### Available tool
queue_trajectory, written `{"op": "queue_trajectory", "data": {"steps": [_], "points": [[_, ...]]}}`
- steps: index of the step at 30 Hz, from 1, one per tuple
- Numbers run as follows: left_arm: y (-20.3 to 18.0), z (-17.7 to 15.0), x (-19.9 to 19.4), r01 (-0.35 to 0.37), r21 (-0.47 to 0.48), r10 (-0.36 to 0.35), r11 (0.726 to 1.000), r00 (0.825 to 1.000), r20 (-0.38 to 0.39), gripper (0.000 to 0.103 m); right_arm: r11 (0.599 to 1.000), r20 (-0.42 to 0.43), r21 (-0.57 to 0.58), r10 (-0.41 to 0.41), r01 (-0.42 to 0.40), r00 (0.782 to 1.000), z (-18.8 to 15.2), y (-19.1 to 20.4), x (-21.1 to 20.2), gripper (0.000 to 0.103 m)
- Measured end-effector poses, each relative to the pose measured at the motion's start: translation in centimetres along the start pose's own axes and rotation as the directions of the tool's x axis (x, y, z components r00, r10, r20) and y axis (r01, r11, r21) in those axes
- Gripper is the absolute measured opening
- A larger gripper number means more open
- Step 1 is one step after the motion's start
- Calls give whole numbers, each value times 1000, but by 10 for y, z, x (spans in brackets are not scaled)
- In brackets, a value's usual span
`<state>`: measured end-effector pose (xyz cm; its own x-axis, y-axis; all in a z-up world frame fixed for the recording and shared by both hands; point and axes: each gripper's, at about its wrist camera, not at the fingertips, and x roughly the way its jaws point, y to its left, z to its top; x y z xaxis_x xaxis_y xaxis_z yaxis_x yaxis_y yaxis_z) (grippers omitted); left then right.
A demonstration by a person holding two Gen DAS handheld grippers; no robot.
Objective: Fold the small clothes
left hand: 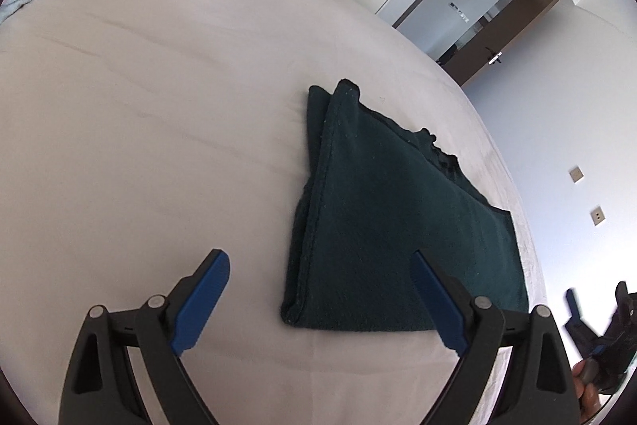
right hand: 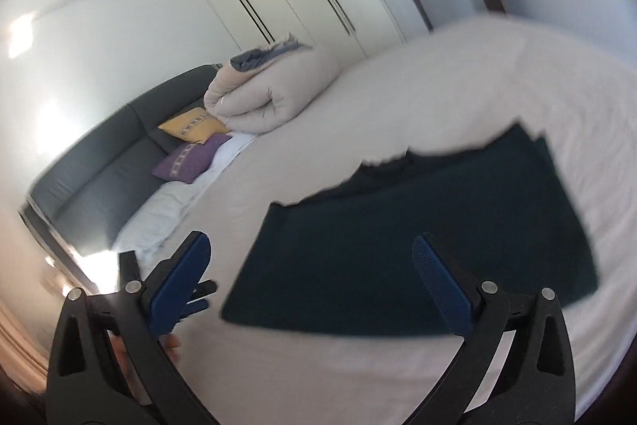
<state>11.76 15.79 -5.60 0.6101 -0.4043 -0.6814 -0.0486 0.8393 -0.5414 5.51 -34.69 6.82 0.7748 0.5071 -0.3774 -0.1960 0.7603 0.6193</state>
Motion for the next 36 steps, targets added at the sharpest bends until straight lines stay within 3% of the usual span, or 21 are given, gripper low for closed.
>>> {"op": "queue_trajectory", "data": {"steps": [3, 6, 8, 12, 17, 20, 26, 28, 30, 32, 36], "points": [[11, 3, 11, 28, -56, -32, 998, 998, -60, 92, 979, -55, 174, 121, -110, 991, -7, -25, 18, 103], [16, 4, 24, 56, -90, -66, 994, 991, -118, 92, 873, -82, 417, 314, -253, 946, -22, -53, 43, 103], [16, 7, 29, 89, -104, -103, 991, 985, -138, 89, 854, -80, 437, 350, -283, 933, -29, -53, 48, 103], [20, 16, 45, 138, -168, -171, 976, 965, -200, 77, 891, -112, 365, 331, -271, 937, -37, -40, 55, 102], [27, 27, 61, 182, -247, -245, 952, 936, -252, 75, 910, -127, 347, 286, -228, 950, -34, -32, 52, 85], [35, 31, 66, 197, -315, -282, 928, 926, -252, 75, 918, -142, 341, 264, -203, 954, -24, -27, 45, 83], [29, 35, 71, 184, -290, -271, 939, 915, -300, 74, 945, -184, 281, 223, -166, 957, -15, -14, 50, 83], [26, 37, 75, 197, -292, -288, 936, 905, -314, 66, 959, -205, 246, 196, -143, 959, -11, -9, 53, 83], [26, 36, 82, 204, -310, -307, 928, 892, -331, 34, 972, -229, 206, 160, -112, 960, -6, -5, 57, 79], [31, 34, 91, 200, -350, -323, 915, 883, -340, 13, 979, -241, 181, 137, -94, 961, -1, -3, 60, 79], [31, 30, 90, 214, -386, -343, 897, 889, -304, 11, 990, -258, 136, 78, -44, 963, 13, -6, 68, 79]]}}
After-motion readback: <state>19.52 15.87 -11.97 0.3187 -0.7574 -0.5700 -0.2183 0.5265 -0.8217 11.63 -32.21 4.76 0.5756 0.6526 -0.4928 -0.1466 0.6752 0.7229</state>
